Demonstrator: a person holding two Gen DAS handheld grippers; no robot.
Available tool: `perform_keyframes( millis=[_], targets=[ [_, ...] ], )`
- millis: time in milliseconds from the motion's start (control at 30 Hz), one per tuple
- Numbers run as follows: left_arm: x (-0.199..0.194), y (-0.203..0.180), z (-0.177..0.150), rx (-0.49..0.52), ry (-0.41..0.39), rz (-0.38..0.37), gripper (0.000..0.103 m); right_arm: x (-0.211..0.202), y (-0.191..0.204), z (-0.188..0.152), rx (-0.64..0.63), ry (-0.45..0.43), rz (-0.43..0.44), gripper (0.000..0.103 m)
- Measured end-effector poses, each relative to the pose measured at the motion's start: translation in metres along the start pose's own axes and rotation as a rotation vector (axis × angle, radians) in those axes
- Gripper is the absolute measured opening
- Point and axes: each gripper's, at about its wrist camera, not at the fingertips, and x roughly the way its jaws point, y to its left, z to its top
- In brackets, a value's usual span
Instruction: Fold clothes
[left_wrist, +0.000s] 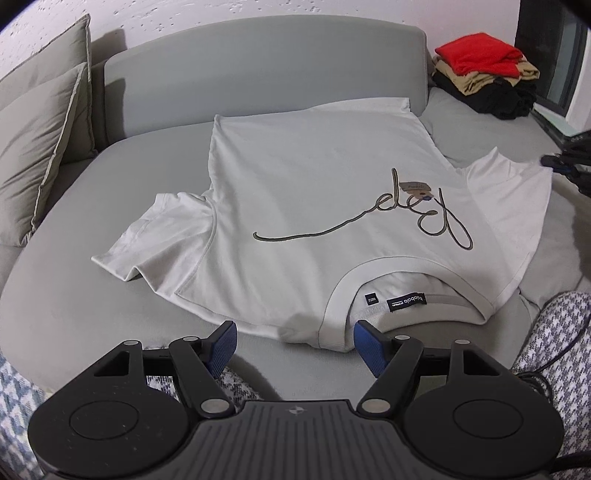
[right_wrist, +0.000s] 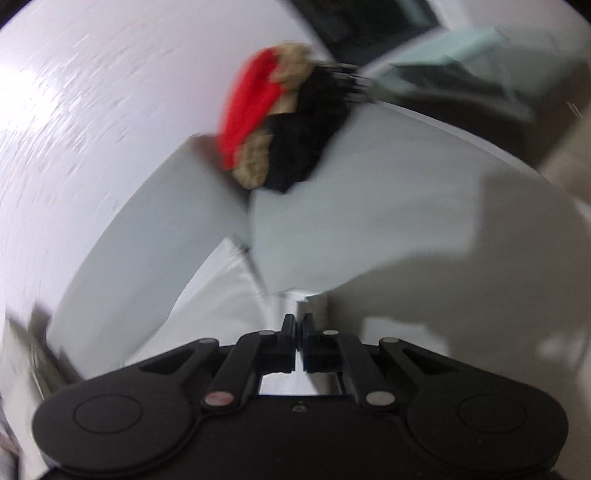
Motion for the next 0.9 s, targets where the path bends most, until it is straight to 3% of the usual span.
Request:
perform_keyframes(
  millis=[167, 267, 333, 400, 500, 633, 700, 867, 900],
  targets=[
    [0.001, 0.008, -0.004, -0.022, -0.003, -0.030, 0.070, 0.001, 0.070, -0.038, -0.328, 0.068, 0.027, 0.003],
    [0.000, 0.014, -0.005, -0.032, -0.010, -0.033, 0.070, 0.010, 0.093, -0.066, -0.443, 0.164, 0.045, 0.005],
    [0.000, 0.017, -0.006, -0.037, -0.014, -0.029, 0.070, 0.016, 0.091, -0.081, -0.425, 0.257, 0.058, 0.011],
    [0.000, 0.021, -0.007, -0.042, -0.015, -0.021, 0.070, 0.018, 0.083, -0.090, -0.379, 0.336, 0.077, 0.025],
    [0.004, 0.025, -0.006, -0.060, -0.003, -0.017, 0.070, 0.007, 0.064, -0.079, -0.278, 0.321, 0.089, 0.031],
    [0.007, 0.019, -0.004, -0.048, 0.013, -0.005, 0.069, 0.005, 0.043, -0.043, -0.176, 0.217, -0.010, 0.029],
    [0.007, 0.012, -0.004, -0.026, 0.013, -0.001, 0.069, 0.018, 0.041, -0.034, -0.194, 0.234, -0.055, 0.022],
    [0.007, 0.003, -0.005, 0.013, 0.014, 0.023, 0.070, 0.063, 0.049, -0.056, -0.364, 0.338, -0.188, 0.023],
    [0.008, 0.002, -0.005, 0.016, 0.015, 0.028, 0.070, 0.065, 0.048, -0.063, -0.394, 0.344, -0.222, 0.015]
  ],
)
